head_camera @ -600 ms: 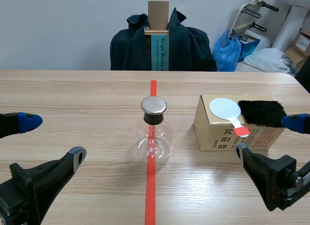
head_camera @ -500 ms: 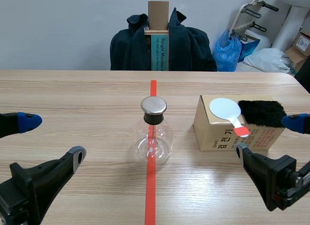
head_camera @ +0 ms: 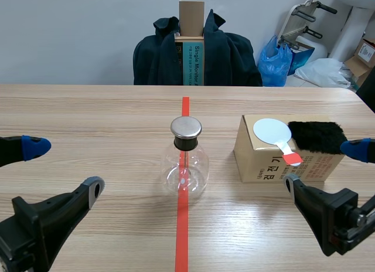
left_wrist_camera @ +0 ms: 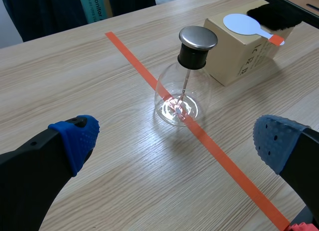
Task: Do the electroscope experiment.
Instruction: 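Pick up the white charging plate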
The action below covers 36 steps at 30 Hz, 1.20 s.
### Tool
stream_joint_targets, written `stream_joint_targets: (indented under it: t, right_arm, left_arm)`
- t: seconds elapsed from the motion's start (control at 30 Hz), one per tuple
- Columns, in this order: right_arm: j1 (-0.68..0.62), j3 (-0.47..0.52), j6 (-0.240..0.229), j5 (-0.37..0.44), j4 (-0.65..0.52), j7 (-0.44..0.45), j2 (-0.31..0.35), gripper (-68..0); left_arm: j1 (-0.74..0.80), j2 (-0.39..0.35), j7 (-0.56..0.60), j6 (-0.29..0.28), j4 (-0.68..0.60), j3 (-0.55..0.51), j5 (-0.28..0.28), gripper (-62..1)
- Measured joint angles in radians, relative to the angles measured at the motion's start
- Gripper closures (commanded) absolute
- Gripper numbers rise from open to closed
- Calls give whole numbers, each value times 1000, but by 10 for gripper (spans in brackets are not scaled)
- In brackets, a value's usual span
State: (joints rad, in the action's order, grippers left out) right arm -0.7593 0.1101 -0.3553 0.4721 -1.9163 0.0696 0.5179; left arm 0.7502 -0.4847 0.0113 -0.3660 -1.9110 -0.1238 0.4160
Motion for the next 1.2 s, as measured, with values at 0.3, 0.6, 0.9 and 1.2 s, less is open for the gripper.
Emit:
stream_joint_targets:
  t: [0.3, 0.6, 0.9, 1.2]
  right_arm:
    - [0, 0, 0, 0, 0, 0, 0, -679]
    - [0, 0, 0, 0, 0, 0, 0, -679]
    - [0, 0, 0, -277, 0, 2, 0, -679]
    - [0, 0, 74, -1069, 0, 72, 0, -679]
  left_arm:
    - [0, 0, 0, 0, 0, 0, 0, -623]
    - [0, 0, 0, 0, 0, 0, 0, -623]
    - [0, 0, 0, 0, 0, 0, 0, -623]
    - [0, 0, 0, 0, 0, 0, 0, -623]
